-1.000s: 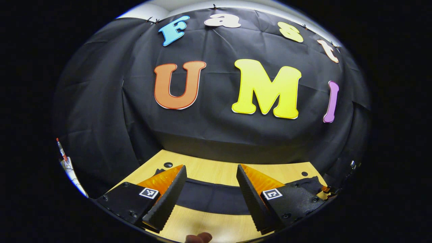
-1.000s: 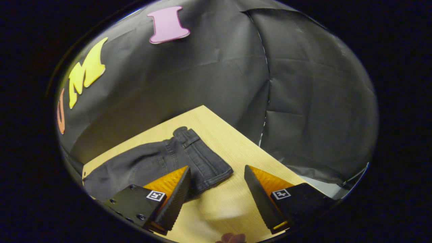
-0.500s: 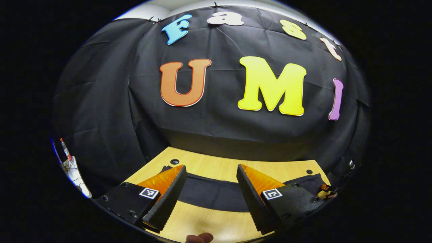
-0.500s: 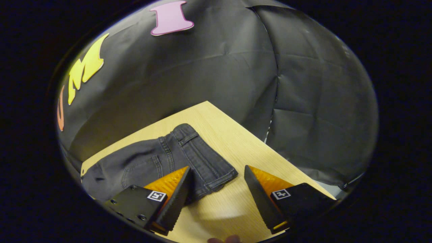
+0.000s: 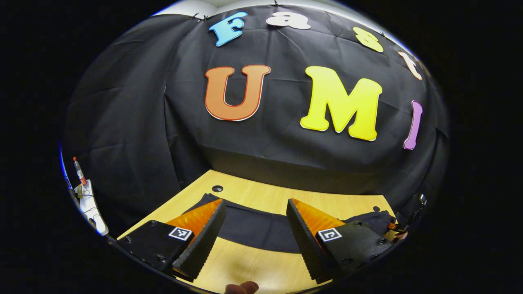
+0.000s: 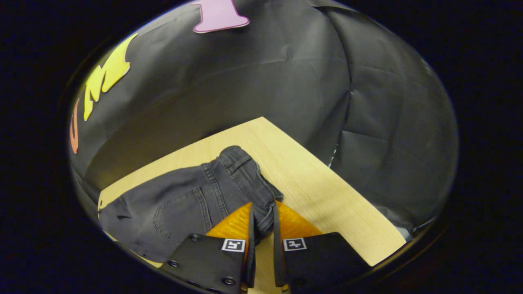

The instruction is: Grasp the waist and the cuffs of the jeans and fold them to make the two legs overlap; first hold the waist and fold one-third of the jeans toward the cuffs, then hold the cuffs and fold the remaining one-third in the same direction to finish folding.

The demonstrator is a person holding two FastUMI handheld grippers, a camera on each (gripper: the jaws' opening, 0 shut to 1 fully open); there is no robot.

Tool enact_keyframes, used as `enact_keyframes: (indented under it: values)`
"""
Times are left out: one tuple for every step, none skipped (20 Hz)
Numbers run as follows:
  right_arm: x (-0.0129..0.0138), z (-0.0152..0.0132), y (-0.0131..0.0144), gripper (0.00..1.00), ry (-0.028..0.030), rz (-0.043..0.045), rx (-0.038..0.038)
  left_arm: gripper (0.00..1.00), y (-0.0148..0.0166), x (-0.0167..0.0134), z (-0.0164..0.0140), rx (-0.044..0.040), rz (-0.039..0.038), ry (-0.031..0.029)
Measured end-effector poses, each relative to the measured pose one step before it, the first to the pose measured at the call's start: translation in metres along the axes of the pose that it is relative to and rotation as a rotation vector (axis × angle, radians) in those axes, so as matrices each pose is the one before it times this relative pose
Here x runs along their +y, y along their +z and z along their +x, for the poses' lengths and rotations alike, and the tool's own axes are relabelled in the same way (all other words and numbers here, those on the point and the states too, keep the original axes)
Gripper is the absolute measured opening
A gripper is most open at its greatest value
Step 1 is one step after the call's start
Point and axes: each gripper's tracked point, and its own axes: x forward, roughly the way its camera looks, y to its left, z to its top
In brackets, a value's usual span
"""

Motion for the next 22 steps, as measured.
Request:
enact_keyframes:
  values:
    - [0.00374,-0.01268,0.00916,0.09,-0.00150,0.00351,-0.01214,0.96,0.00017,0.00757,-0.00072,-0.00338,-0.00331,0.00343]
    - [0.00376,-0.01319,0.00960,0.12,0.00818,0.00596,-0.01146,0.96,0.00035,0.00666,0.00050,-0.00550,-0.00449,0.00468]
    - [0.00662,-0.01852,0.01157,0.04,0.01467,0.00518,-0.01698,0.96,-0.00124,0.00718,0.00082,-0.00182,-0.00835,0.00366]
    - [0.00726,-0.01936,0.00868,0.04,0.02025,0.00260,-0.01589,0.96,-0.00245,0.00765,0.00135,0.00156,-0.01744,0.00355]
    - [0.01119,-0.01928,0.00916,0.08,0.01543,-0.01853,-0.02080,0.96,-0.00208,0.00654,0.00107,0.00375,-0.02083,0.00090]
    - [0.01412,-0.02079,0.00914,0.07,0.01419,-0.03005,-0.02797,0.96,-0.00325,0.00744,0.00066,0.00339,-0.02282,0.00266]
    - [0.01592,-0.01890,0.01014,0.07,0.01625,-0.04520,-0.02812,0.96,-0.00263,0.00794,0.00161,0.00246,-0.02161,0.00084]
    - [0.02017,-0.01746,0.01308,0.03,0.01988,-0.04721,-0.02879,0.96,-0.00267,0.00815,0.00064,0.00334,-0.01874,0.00336]
    - [0.02511,-0.01556,0.01472,0.07,0.02398,-0.04668,-0.03139,0.96,-0.00188,0.00965,0.00158,0.00382,-0.01619,0.00466]
    - [0.02471,-0.01531,0.01437,0.03,0.02556,-0.04314,-0.03021,0.96,-0.00116,0.00985,0.00075,0.00059,-0.01503,0.00628]
    - [0.02758,-0.00315,0.01062,0.03,0.02588,-0.04076,-0.02561,0.96,0.00061,0.00949,0.00077,-0.00159,-0.01595,0.00415]
    - [0.02826,0.00387,0.01086,0.04,0.02532,-0.03726,-0.01145,0.96,-0.00054,0.00966,0.00076,-0.00108,-0.01542,0.00261]
    - [0.02932,-0.00212,0.00877,0.07,0.03408,-0.02804,-0.00773,0.96,-0.00141,0.01353,0.00073,-0.00457,-0.01274,0.00729]
    - [0.03628,0.00290,0.00683,0.07,0.04393,-0.01693,-0.00961,0.96,-0.00014,0.01358,0.00019,-0.00299,0.00030,0.01038]
    - [0.03621,0.00165,0.00372,0.07,0.04050,-0.02103,-0.00662,0.96,0.00097,0.01420,-0.00169,-0.00187,0.00496,0.01240]
    - [0.03969,0.00713,-0.00107,0.04,0.04009,-0.02160,-0.00360,0.96,0.00275,0.01413,-0.00289,-0.01008,0.00739,0.01369]
    - [0.03737,0.00851,-0.00315,0.04,0.03780,-0.02479,0.00207,0.96,0.00400,0.01459,-0.00240,-0.00838,0.00599,0.01232]
    - [0.03543,0.01019,-0.00800,0.07,0.04173,-0.02358,0.00700,0.96,0.00289,0.01150,-0.00303,-0.00930,0.00089,0.00718]
    - [0.03185,0.01297,-0.01370,0.07,0.03908,-0.02712,0.01890,0.96,0.00126,0.01004,-0.00323,-0.00469,-0.00324,0.00521]
    - [0.03079,0.01386,-0.01700,0.08,0.03308,-0.02022,0.02198,0.96,0.00019,0.00936,-0.00273,-0.00313,-0.00625,0.01015]
    - [0.02695,0.01369,-0.01656,0.07,0.02307,-0.02259,0.02791,0.96,-0.00133,0.01121,-0.00227,0.00558,-0.00937,0.01246]
    - [0.02106,0.01285,-0.01726,0.08,0.01509,-0.03336,0.02507,0.96,-0.00285,0.01150,-0.00304,0.00895,-0.01321,0.01420]
